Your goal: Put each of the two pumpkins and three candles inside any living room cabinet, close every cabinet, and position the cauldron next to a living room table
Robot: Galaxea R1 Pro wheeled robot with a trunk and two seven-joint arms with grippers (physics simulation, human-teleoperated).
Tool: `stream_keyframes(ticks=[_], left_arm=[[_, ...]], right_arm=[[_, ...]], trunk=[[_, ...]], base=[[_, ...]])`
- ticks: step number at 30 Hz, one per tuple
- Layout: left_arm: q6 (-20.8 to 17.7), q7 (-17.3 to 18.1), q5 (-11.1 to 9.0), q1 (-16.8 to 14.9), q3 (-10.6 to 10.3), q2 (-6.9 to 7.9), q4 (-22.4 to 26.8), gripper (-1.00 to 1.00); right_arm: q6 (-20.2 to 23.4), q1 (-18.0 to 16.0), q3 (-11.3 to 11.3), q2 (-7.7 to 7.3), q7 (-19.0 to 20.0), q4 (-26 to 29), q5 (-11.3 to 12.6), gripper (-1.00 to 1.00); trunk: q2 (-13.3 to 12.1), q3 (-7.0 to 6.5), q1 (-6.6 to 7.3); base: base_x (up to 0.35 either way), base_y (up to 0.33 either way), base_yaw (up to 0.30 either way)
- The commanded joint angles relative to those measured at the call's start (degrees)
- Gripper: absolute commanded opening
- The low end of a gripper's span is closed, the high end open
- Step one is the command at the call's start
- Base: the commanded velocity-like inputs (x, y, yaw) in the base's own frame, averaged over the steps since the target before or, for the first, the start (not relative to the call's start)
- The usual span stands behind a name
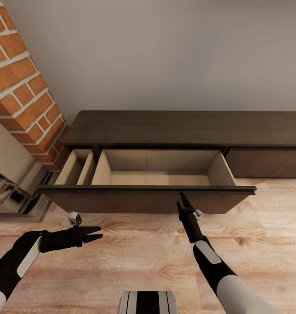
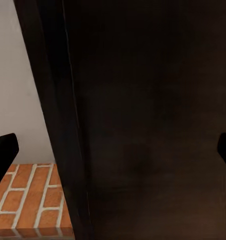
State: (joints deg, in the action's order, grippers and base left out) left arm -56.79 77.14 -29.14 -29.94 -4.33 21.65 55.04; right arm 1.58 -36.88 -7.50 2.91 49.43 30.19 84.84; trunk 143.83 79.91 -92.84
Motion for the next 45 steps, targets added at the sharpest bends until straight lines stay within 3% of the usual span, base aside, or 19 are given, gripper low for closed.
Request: stream_keyframes(ticks=[1, 12, 20, 45], left_arm=[[-0.5, 0.1, -0.2, 0.0, -0.2, 0.05, 0.0, 1.0], [-0.5, 0.1, -0.2, 0.0, -0.1, 0.07, 0.0, 1.0], [-0.5, 0.1, -0.2, 0.0, -0.1, 0.14, 0.0, 1.0], [-0.5, 0.1, -0.2, 0.0, -0.2, 0.05, 0.0, 1.0]], right_arm=[[0.2, 0.0, -0.2, -0.06, 0.2, -0.1, 0.6, 1.0], [0.4, 0.0, -0.2, -0.15, 0.0, -0.1, 0.6, 1.0], [4.4, 0.0, -0.2, -0.19, 0.1, -0.1, 0.5, 1.0], [4.7, 0.0, -0.2, -0.19, 0.1, -0.1, 0.5, 1.0]], trunk=[[0.0, -0.19, 0.03], [0.0, -0.19, 0.03], [0.0, -0.19, 0.03], [0.0, -0.19, 0.03]], base=[[0.0, 0.0, 0.0], [0.0, 0.0, 0.0], [-0.036, 0.0, 0.0], [-0.105, 0.0, 0.0]])
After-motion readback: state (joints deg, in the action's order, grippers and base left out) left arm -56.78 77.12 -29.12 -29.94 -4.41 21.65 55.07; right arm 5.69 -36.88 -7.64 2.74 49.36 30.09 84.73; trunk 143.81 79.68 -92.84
